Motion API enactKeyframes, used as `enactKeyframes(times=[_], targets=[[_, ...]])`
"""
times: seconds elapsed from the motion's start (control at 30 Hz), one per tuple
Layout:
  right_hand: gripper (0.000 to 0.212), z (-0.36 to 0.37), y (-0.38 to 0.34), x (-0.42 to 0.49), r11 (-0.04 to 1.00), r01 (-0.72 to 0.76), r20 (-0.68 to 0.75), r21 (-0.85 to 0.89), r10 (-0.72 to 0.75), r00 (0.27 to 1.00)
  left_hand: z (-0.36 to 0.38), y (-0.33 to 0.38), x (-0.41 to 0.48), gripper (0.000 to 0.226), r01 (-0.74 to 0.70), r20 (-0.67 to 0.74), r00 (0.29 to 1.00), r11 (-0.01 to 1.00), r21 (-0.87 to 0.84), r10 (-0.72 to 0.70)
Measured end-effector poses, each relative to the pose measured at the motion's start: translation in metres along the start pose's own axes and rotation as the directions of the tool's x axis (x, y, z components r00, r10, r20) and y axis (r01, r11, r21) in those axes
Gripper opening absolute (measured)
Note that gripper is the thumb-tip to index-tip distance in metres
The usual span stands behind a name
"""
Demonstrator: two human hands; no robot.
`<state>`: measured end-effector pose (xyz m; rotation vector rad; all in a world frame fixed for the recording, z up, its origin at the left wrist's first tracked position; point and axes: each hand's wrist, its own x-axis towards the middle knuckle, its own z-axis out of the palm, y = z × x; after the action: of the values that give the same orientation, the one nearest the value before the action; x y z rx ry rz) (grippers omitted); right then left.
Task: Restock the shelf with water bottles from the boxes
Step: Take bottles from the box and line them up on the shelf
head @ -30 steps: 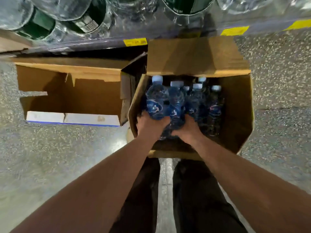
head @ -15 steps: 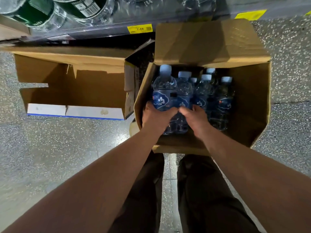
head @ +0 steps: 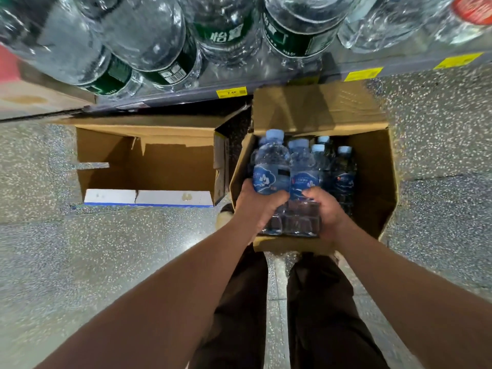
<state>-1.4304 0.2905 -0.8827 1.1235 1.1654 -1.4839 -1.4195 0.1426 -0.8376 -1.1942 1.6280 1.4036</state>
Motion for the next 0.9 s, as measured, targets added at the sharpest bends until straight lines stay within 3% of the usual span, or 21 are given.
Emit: enactKeyframes(times=[0.13,0.23,0.37,0.53,0.6,0.7,0.73,0.83,0.9], targets=[[0.039,-0.005,-0.018,-0.045,0.996,0.094,0.094,-0.010,-0.093,0.991,-0.002,0.023,-0.035,0.057,-0.078,-0.010,0.997,0.997,-0.005,0.078],[0.045,-0.004,-0.039,-0.084,0.983,0.162,0.163,-0.088,-0.146,0.976,-0.001,0.045,-0.071,0.053,-0.111,-0.043,0.993,0.993,-0.026,0.110],[0.030,0.000,-0.070,-0.142,0.936,0.272,0.230,-0.223,-0.221,0.948,-0.002,0.065,-0.116,0.041,-0.145,-0.112,0.985,0.982,-0.117,0.132],[0.012,0.015,-0.084,-0.198,0.892,0.377,0.157,-0.250,-0.347,0.924,-0.009,0.077,-0.164,0.055,-0.170,-0.194,0.972,0.971,-0.171,0.135],[0.020,0.023,-0.082,-0.217,0.876,0.419,0.177,-0.239,-0.385,0.906,-0.018,0.081,-0.181,0.051,-0.187,-0.206,0.967,0.964,-0.186,0.148],[0.081,0.034,-0.075,-0.246,0.833,0.484,0.260,-0.268,-0.421,0.869,-0.037,0.081,-0.205,0.048,-0.277,-0.234,0.945,0.941,-0.192,0.231],[0.088,0.037,-0.072,-0.253,0.818,0.502,0.286,-0.282,-0.428,0.857,-0.044,0.081,-0.215,0.051,-0.315,-0.237,0.933,0.933,-0.175,0.270],[0.042,0.055,-0.059,-0.281,0.748,0.582,0.348,-0.318,-0.480,0.806,-0.068,0.075,-0.248,0.057,-0.402,-0.233,0.904,0.898,-0.178,0.359],[0.027,0.072,-0.049,-0.305,0.701,0.639,0.339,-0.317,-0.545,0.767,-0.085,0.069,-0.274,0.059,-0.467,-0.232,0.878,0.857,-0.219,0.419]])
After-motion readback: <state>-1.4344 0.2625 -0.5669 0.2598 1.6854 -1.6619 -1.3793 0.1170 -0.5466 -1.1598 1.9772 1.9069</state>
